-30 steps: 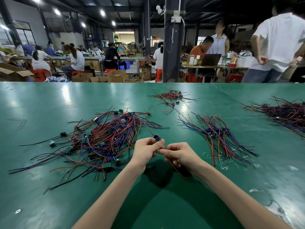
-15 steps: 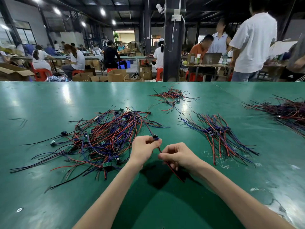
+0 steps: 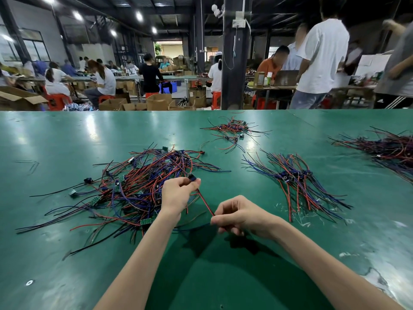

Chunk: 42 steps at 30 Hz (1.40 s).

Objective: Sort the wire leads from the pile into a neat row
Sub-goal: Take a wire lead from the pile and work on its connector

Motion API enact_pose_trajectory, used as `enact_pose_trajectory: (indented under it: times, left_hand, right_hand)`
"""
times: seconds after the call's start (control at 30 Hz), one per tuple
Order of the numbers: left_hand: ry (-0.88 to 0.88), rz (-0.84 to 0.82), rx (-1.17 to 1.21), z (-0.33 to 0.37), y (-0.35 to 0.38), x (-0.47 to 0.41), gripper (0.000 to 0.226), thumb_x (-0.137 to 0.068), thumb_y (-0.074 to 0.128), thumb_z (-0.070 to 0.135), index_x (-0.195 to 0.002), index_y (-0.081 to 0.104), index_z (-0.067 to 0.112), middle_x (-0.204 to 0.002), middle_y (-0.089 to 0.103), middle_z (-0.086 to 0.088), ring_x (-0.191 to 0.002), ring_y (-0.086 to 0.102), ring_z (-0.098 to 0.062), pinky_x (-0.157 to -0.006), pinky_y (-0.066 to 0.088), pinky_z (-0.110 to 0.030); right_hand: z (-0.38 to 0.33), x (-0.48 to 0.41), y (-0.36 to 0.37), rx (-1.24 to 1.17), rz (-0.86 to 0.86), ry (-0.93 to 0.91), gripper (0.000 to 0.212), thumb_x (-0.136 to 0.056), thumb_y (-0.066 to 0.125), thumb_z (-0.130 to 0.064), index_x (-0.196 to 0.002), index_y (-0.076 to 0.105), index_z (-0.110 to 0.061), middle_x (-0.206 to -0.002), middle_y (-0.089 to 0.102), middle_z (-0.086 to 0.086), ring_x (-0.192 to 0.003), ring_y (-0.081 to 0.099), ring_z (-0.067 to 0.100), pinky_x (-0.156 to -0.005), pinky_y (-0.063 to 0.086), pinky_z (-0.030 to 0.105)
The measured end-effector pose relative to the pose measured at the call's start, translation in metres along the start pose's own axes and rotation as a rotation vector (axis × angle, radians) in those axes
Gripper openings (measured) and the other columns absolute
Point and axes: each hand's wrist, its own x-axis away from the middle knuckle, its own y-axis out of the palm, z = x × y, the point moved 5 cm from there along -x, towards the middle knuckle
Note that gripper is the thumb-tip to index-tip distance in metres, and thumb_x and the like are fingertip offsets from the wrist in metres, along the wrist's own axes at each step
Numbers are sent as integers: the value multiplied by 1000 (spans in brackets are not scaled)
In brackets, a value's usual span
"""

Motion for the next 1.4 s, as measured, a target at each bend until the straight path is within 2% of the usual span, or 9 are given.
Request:
enact_pose_trajectory:
  times: [0.13, 0.23, 0.47, 0.63, 0.77, 1.0, 1.17, 1.4]
  left_hand:
    - [-41, 10, 53, 1, 0, 1, 27, -80, 75, 16, -57, 62, 12, -40, 50, 15, -38, 40, 0, -57, 37, -21]
    - [-45, 6, 71, 3, 1, 2, 24, -80, 75, 15, -60, 62, 11, -37, 48, 16, -35, 40, 3, -59, 38, -19]
    - [-57, 59, 112, 2, -5, -2, 21, -78, 76, 17, -62, 65, 12, -48, 56, 13, -44, 43, -1, -61, 38, -23]
    - [-58, 61, 108, 1, -6, -3, 20, -78, 77, 18, -63, 66, 12, -45, 56, 17, -39, 44, 5, -60, 38, -21]
    - [-52, 67, 97, -1, -5, -3, 21, -78, 78, 20, -61, 67, 14, -51, 60, 15, -47, 47, 1, -62, 39, -23]
    - [-53, 74, 116, 2, -7, -3, 22, -79, 77, 20, -61, 66, 13, -45, 56, 18, -44, 46, 5, -66, 40, -25]
    - [-48, 144, 137, 3, -12, -2, 21, -77, 78, 21, -62, 66, 12, -67, 62, 1, -69, 51, -14, -75, 44, -32]
    - [-43, 139, 121, 2, -7, 1, 23, -78, 78, 22, -59, 66, 15, -51, 57, 13, -56, 48, -7, -68, 40, -27]
  right_hand:
    - [7, -1, -6, -101, 37, 117, 13, -87, 66, -10, -75, 66, -6, -57, 63, 7, -32, 37, 3, -30, 24, 13]
    - [12, -3, -11, -142, 76, 191, 15, -88, 64, -7, -74, 66, -3, -56, 60, 8, -30, 31, 2, -29, 20, 12]
    - [9, -1, -10, -61, 9, 191, 3, -86, 66, -9, -86, 70, -9, -63, 65, 5, -33, 35, 2, -32, 25, 12]
    - [10, 0, -14, -32, 22, 222, 6, -88, 64, -8, -89, 70, -6, -59, 63, 4, -32, 33, 2, -31, 24, 13]
    - [11, -1, -18, -85, 46, 249, 8, -89, 59, -4, -89, 67, -2, -55, 59, 5, -32, 31, 2, -31, 23, 12]
    - [9, -1, -16, -37, 15, 214, 7, -90, 61, -9, -91, 69, -8, -60, 61, 2, -35, 35, 2, -33, 26, 13]
    - [8, 1, -17, 4, -8, 197, 10, -91, 59, -9, -93, 70, -10, -61, 60, 1, -36, 37, 2, -34, 27, 13]
    - [11, -2, -21, -43, 15, 227, 19, -89, 52, 2, -87, 69, -5, -53, 55, 3, -33, 40, 3, -31, 24, 13]
